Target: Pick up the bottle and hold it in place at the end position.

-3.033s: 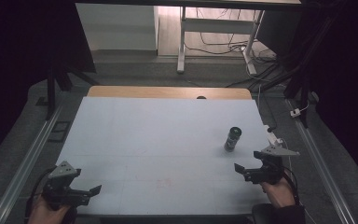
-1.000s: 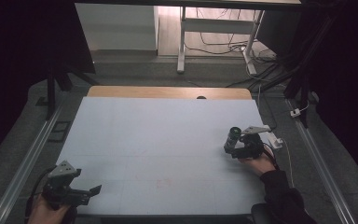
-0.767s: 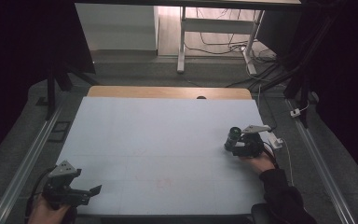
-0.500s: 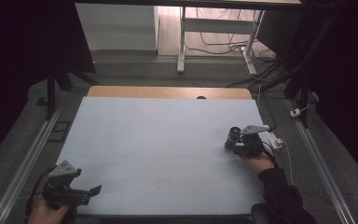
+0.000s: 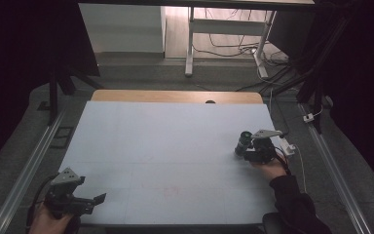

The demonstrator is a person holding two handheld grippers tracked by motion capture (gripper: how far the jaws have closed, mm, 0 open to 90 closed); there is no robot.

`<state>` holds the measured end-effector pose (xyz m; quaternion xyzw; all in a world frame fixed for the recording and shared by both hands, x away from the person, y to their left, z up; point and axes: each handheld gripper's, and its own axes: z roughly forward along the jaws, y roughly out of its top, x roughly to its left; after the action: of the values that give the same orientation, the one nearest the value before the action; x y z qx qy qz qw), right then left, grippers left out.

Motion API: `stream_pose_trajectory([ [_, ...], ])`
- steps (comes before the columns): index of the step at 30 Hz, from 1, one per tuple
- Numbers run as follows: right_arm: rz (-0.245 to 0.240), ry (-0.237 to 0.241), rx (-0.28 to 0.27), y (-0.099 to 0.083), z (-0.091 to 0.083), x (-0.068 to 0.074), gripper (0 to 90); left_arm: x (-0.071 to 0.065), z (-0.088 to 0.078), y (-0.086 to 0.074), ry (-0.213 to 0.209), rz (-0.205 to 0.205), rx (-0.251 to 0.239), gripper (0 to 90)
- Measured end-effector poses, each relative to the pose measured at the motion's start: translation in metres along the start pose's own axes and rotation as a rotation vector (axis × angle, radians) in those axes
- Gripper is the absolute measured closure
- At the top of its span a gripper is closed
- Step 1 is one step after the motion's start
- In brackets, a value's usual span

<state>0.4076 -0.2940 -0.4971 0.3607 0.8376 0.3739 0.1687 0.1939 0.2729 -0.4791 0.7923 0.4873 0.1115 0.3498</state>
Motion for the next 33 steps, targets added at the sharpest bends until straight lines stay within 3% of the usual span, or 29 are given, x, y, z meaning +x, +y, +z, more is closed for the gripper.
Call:
stream_pose_trajectory([
  [12, 0.038, 0.006, -0.005, 0.019, -0.008, 0.016, 52.3, 0.000, 0.000, 0.000, 0.000, -0.007, 0.001, 1.8],
  [22, 0.038, 0.022, -0.023, 0.035, -0.008, 0.035, 52.3, 0.001, 0.000, 0.000, -0.001, -0.006, -0.001, 1.9],
  [33, -0.006, 0.077, -0.036, 0.054, 0.005, 0.064, 52.3, 0.001, 0.000, 0.000, -0.001, -0.006, -0.001, 1.9],
])
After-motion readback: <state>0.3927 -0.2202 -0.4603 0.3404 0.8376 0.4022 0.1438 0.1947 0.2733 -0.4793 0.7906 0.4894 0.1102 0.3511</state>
